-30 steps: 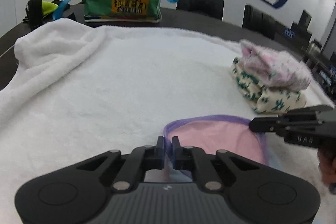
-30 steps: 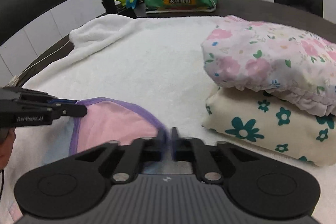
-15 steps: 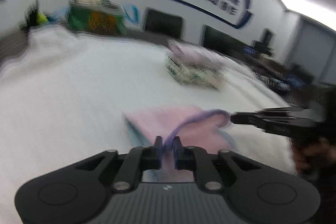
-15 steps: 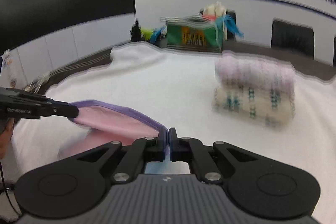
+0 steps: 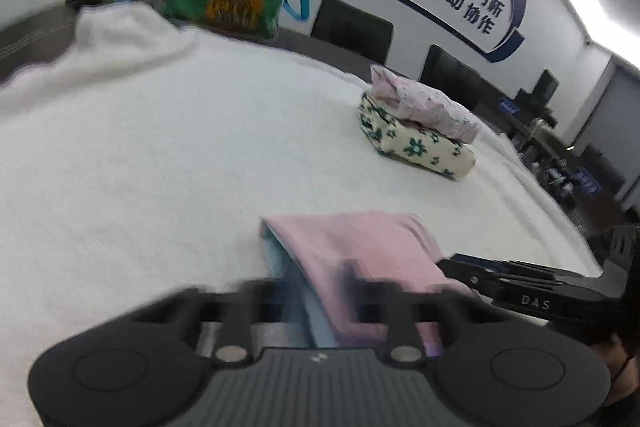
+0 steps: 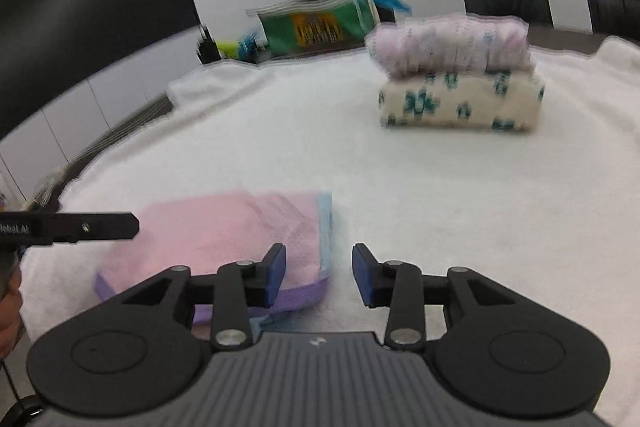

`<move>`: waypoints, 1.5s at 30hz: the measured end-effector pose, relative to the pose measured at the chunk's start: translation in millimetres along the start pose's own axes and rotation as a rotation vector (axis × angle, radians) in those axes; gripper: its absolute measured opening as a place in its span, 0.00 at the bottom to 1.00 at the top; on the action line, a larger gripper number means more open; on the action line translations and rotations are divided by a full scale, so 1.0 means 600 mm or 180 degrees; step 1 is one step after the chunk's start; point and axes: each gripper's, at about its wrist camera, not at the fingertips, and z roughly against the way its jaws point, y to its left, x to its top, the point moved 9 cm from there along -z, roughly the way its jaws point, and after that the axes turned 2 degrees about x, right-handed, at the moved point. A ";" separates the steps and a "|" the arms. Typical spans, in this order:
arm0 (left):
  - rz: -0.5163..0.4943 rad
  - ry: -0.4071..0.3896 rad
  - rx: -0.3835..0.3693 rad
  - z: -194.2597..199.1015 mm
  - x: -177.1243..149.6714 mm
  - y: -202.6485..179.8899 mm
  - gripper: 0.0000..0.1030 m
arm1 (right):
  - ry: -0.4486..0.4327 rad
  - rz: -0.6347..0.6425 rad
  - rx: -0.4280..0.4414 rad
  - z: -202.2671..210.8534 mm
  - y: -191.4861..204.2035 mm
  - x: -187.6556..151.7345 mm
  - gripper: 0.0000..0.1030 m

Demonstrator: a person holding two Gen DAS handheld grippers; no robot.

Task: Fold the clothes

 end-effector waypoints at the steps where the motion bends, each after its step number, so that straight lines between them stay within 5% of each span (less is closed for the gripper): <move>1: 0.0037 -0.0008 -0.0028 0.000 0.001 0.007 0.04 | 0.0011 -0.0012 0.0001 -0.002 0.001 -0.001 0.25; 3: 0.0049 -0.0043 -0.0031 0.003 0.008 0.021 0.03 | 0.0029 -0.0071 0.0031 0.008 0.006 0.002 0.04; 6: 0.0006 0.0010 -0.0007 0.003 0.011 0.042 0.03 | 0.0022 0.0028 -0.0027 0.036 0.022 0.004 0.03; 8: -0.0034 0.0099 -0.0036 -0.002 0.001 0.043 0.12 | 0.0100 0.0079 -0.0050 0.039 0.031 -0.002 0.04; 11: 0.0123 0.0063 -0.0154 0.008 -0.001 0.046 0.43 | 0.0063 0.0002 -0.0113 0.041 0.025 0.001 0.12; 12: 0.0183 0.0050 -0.0197 0.011 0.000 0.048 0.51 | 0.0044 -0.0028 -0.0135 0.042 0.023 0.002 0.22; 13: 0.0247 0.0022 -0.0215 0.016 0.002 0.051 0.51 | 0.0025 -0.0058 -0.0157 0.043 0.020 0.003 0.34; 16: 0.0423 -0.0013 -0.0211 0.027 0.009 0.062 0.56 | -0.0032 -0.0148 -0.0223 0.046 0.013 0.007 0.43; 18: 0.0659 -0.0035 -0.0290 0.032 0.011 0.070 0.73 | -0.0077 -0.0209 -0.0236 0.045 0.009 0.010 0.44; 23: 0.0674 -0.0006 -0.0279 0.022 0.007 0.061 0.74 | -0.0123 -0.0358 -0.0175 0.027 0.009 0.014 0.50; 28: 0.0312 -0.0019 -0.0083 0.006 -0.007 0.027 0.72 | -0.0081 -0.0352 -0.0109 0.012 0.025 -0.001 0.53; 34: -0.0323 -0.0048 0.0176 0.001 -0.038 -0.017 0.46 | -0.0061 0.0035 -0.0151 0.002 0.057 -0.022 0.51; 42: -0.0169 -0.0038 0.0070 0.001 -0.052 -0.034 0.44 | -0.0062 0.0178 -0.0193 0.004 0.063 -0.029 0.48; 45: -0.0108 -0.0045 0.0059 0.002 -0.052 -0.031 0.41 | -0.0078 0.0270 -0.0103 0.008 0.073 -0.034 0.32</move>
